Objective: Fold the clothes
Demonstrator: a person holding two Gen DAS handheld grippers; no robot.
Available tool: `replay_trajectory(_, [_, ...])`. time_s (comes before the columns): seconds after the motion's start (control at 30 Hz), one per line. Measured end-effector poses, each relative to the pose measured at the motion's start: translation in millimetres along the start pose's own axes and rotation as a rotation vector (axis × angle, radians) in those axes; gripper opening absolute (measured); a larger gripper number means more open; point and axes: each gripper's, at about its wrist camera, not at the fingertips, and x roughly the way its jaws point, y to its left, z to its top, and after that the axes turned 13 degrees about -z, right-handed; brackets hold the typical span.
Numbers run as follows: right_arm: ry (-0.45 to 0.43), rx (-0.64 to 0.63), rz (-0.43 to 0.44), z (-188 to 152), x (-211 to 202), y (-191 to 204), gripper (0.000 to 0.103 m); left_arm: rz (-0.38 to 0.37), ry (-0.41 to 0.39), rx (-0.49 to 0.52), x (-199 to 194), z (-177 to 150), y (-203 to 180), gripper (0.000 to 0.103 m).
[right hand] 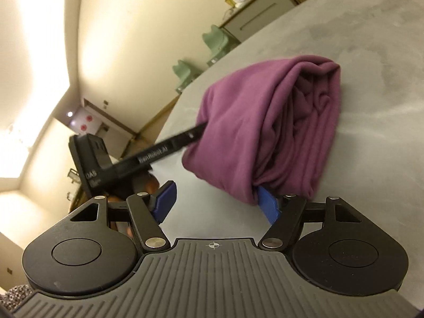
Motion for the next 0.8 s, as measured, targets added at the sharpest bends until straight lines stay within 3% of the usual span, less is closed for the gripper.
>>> replay_trajectory(0.1, [-0.02, 0.004, -0.045, 1.4, 10.9, -2.8, 0.064, -0.006, 0.012, 0.023, -0.8, -4.3, -6.1, 0.054])
replay_trajectory(0.13, [-0.034, -0.012, -0.07, 2.9, 11.1, -1.3, 0.044, -0.008, 0.016, 0.031, -1.1, -5.8, -8.1, 0.048])
replay_trajectory(0.17, [-0.054, -0.044, -0.109, 5.9, 8.8, 3.1, 0.013, -0.01, 0.02, 0.039, -1.3, -7.2, -10.1, 0.044])
replay_trajectory(0.2, [-0.08, -0.08, -0.136, 10.2, 3.9, 7.8, 0.01, -0.012, 0.024, 0.047, -1.6, -8.6, -12.1, 0.039])
replay_trajectory(0.3, [-0.191, -0.231, -0.192, 24.7, -23.3, 31.5, 0.008, -0.018, 0.037, 0.07, -2.4, -12.9, -18.2, 0.041])
replay_trajectory(0.4, [-0.149, -0.326, -0.323, 30.5, -10.2, 32.6, 0.007, -0.024, 0.049, 0.093, -3.2, -17.3, -24.3, 0.045])
replay_trajectory(0.6, [-0.116, -0.328, -0.392, 29.9, -5.2, 25.2, 0.008, -0.026, 0.044, 0.203, -16.2, -13.9, -37.6, 0.044])
replay_trajectory(0.7, [-0.159, -0.354, -0.458, 33.8, -16.6, 27.7, 0.033, -0.062, -0.031, 0.259, -47.3, 1.1, -44.3, 0.045])
replay_trajectory(0.8, [-0.307, -0.431, -0.526, 43.4, -47.0, 43.0, 0.038, -0.073, -0.179, 0.232, -82.2, 25.9, -35.8, 0.045])
